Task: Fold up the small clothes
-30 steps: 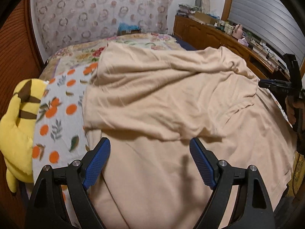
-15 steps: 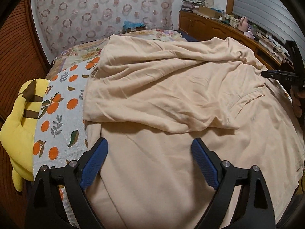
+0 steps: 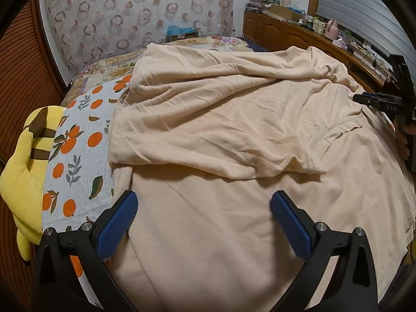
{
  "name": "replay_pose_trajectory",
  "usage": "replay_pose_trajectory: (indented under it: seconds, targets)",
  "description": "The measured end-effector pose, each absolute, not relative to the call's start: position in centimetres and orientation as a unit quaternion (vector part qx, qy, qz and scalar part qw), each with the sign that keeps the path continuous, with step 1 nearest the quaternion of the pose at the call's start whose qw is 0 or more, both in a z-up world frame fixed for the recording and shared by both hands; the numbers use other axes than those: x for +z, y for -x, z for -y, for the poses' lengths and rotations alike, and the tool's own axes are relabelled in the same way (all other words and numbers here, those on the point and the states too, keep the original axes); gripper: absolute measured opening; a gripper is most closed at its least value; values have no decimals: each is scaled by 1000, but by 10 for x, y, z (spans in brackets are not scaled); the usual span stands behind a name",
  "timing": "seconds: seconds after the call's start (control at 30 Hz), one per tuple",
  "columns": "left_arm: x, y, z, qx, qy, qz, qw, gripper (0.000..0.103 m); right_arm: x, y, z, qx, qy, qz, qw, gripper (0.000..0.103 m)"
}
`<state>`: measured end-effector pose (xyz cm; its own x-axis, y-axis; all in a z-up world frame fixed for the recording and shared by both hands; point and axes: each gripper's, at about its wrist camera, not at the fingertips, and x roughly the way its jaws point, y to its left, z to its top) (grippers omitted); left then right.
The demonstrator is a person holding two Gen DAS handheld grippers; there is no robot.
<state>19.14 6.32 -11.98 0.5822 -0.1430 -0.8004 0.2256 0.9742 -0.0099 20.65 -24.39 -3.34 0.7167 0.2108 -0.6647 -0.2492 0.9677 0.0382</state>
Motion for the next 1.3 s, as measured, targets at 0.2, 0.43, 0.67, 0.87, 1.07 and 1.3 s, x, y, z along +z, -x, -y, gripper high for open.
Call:
replay_pose_trajectory:
  seconds: [0.2, 0.43, 0.67, 0.87, 1.07, 1.3]
  targets:
    - [-109, -181, -84, -79, 18, -424, 902, 92, -33, -208, 238, 121, 41, -356, 926, 56]
    - [-106, -193, -105, -66, 67, -431, 898, 56, -35, -210, 238, 121, 42, -356, 926, 57]
    - [-107, -214, -104, -89, 101, -452, 882, 56, -35, -212, 239, 122, 43, -356, 926, 57]
    - [-107, -228, -97, -99, 106, -458, 877, 38, -35, -212, 240, 122, 43, -356, 926, 57]
    - [-107, -231, -99, -86, 89, -450, 884, 3, -35, -212, 240, 122, 44, -356, 926, 57]
    - [-77, -211, -99, -106, 88, -384, 913, 2, -35, -213, 240, 122, 47, -355, 926, 57]
